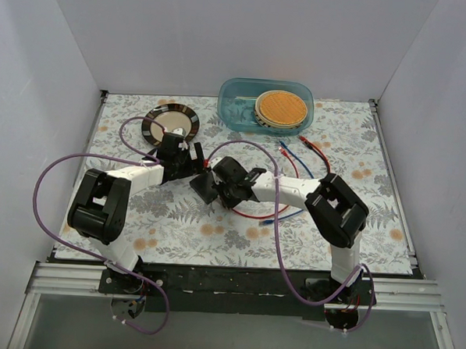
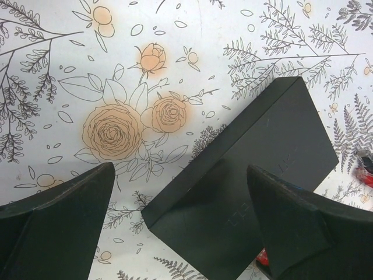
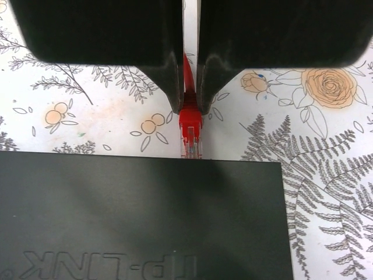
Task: Insert the plug into the switch port
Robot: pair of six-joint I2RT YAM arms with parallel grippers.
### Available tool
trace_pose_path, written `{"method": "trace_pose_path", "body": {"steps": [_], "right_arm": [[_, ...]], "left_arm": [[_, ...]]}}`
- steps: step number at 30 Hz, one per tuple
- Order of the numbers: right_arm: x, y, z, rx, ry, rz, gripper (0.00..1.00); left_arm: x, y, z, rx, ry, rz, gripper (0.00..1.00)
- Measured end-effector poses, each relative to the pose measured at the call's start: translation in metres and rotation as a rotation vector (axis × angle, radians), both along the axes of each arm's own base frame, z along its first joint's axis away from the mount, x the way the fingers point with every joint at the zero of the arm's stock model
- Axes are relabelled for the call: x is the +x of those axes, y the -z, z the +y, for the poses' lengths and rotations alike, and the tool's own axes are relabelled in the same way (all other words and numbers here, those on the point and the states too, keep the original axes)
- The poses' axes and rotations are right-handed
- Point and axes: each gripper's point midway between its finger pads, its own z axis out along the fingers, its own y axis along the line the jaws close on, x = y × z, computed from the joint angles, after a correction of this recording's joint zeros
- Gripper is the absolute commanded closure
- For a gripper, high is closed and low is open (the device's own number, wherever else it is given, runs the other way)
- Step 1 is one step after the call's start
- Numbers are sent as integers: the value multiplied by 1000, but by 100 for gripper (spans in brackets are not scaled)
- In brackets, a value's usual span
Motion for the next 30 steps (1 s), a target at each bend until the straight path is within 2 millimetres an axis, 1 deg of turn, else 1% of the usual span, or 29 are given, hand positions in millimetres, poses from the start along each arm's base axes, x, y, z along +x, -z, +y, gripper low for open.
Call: {"method": "trace_pose_path", "body": {"steps": [7,17,30], "right_arm": [[-6,0,4,-8,-8,10,99],[1,0,8,-54,31,32,99],[1,0,3,-95,75,41,99]], "left_arm": [[-4,4,-1,-10,10,11,3],[-4,3,-2,-13,18,5,3],[-4,4,-1,-10,22,5,3]]}}
